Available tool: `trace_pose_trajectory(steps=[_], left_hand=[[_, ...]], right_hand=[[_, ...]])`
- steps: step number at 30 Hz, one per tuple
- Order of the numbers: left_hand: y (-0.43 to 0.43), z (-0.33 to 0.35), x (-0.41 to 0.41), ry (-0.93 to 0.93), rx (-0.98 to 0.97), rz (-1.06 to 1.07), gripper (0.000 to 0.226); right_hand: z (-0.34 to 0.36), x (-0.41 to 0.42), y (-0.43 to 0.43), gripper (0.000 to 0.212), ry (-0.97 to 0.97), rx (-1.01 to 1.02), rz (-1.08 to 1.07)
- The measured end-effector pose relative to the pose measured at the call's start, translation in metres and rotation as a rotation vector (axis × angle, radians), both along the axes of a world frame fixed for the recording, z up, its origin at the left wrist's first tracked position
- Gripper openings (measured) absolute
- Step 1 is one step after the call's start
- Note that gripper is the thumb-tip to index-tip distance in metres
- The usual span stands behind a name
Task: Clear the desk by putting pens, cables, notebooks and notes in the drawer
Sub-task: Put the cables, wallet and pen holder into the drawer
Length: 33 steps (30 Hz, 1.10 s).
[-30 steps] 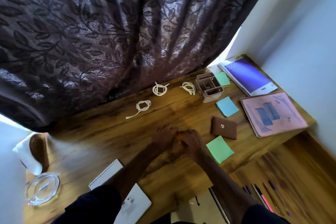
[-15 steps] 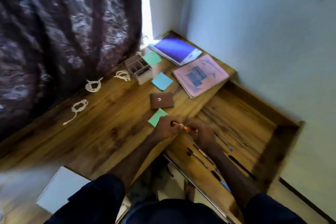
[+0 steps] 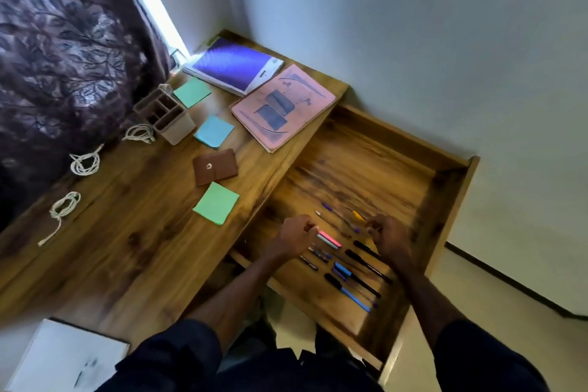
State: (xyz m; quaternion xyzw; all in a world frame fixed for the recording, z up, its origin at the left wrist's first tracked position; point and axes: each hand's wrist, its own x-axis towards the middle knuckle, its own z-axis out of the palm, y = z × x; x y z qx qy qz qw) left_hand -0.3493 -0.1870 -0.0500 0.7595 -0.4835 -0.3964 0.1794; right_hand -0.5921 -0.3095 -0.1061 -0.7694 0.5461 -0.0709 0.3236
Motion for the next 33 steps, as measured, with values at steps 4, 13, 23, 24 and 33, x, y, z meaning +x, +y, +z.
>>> trace_pose_trajectory(steps=[4,13,23,24,33], left_hand=[[0.007,-0.015,-0.002,-0.015,0.007,-0.028,0.017],[0.029,-0.030,-0.010,-0.033,0.018,-0.002,0.018],[0.034,-0.030,-0.012,-0.010,0.043,0.034,0.016],[0.035,-0.029,-0.012,-0.016,0.042,0.033,0.016],[0.044,-0.028,-0.004,-0.035,0.054,0.055,0.015]], right_hand=[[-0.036,-0.025,-0.010,0.011,0.133,0.121,0.015],[-0.039,-0.027,0.001,0.010,0.266,0.122,0.023],[-0.041,-0.023,0.006,0.007,0.312,0.130,-0.016],[-0.043,-0.023,0.007,0.008,0.318,0.120,-0.016],[-0.032,-0.013,0.013,0.017,0.276,0.045,-0.061]])
